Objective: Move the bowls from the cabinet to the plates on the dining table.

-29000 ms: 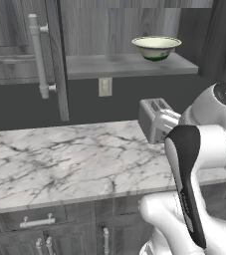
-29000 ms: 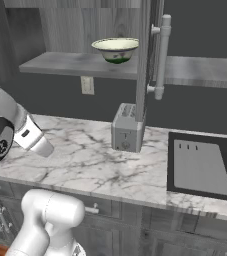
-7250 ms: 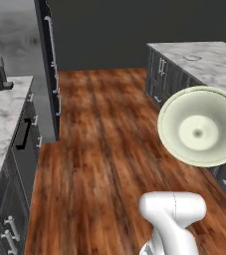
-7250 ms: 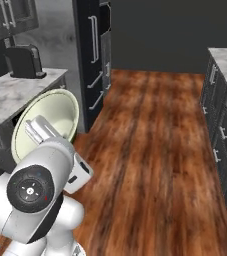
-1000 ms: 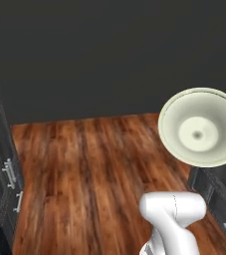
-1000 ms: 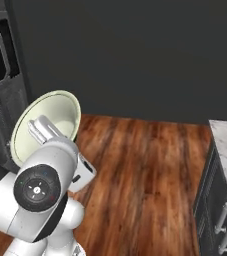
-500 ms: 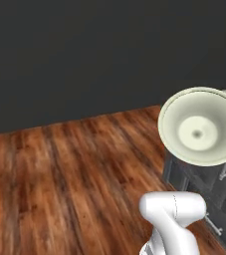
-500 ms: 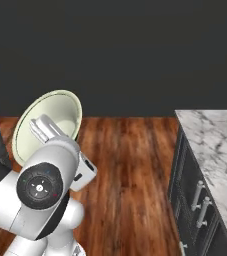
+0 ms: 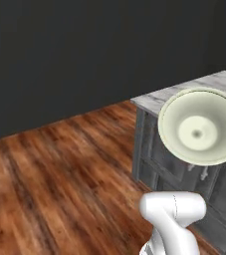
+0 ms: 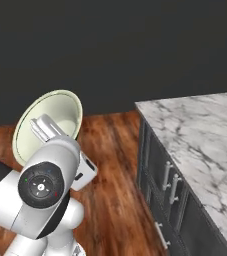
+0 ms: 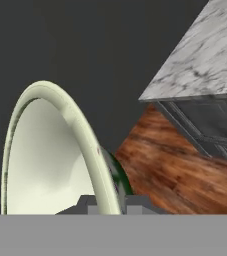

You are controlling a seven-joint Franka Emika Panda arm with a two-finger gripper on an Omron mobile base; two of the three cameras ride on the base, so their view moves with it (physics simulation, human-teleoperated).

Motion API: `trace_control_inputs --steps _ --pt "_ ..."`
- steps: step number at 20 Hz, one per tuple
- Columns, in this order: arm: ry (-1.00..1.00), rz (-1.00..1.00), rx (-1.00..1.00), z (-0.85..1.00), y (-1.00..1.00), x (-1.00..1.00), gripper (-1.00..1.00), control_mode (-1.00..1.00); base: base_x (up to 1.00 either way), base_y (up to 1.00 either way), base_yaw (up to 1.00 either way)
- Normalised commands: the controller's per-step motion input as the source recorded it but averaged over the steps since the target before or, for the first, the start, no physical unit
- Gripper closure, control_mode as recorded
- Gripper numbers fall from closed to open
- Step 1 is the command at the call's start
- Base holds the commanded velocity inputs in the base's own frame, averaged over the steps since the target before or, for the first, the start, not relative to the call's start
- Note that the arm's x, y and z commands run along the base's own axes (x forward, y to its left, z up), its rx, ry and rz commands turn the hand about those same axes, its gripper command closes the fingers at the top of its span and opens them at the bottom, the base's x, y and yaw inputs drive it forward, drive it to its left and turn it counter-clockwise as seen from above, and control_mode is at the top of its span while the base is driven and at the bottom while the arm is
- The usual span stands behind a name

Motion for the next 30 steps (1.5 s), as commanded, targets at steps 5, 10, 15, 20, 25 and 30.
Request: trace_control_inputs --steps 5,10,15,20,25,30 --pt "0.00 0.00 0.00 0.00 0.00 0.00 1.00 1.00 0.07 -0.19 -0.45" --pt "0.00 0.00 0.00 0.00 0.00 0.00 1.00 1.00 0.08 -0.17 -0.46" --pt "0.00 0.00 0.00 0.00 0.00 0.00 1.00 1.00 0.08 -0.15 -0.46" --pt "0.00 0.00 0.00 0.00 0.00 0.00 1.00 1.00 0.05 -0.12 -0.46" --pt "0.00 0.00 0.00 0.00 0.00 0.00 1.00 1.00 0.03 -0.10 -0.45" --pt "0.00 0.00 0.00 0.00 0.00 0.00 1.00 1.00 0.01 -0.09 -0.44"
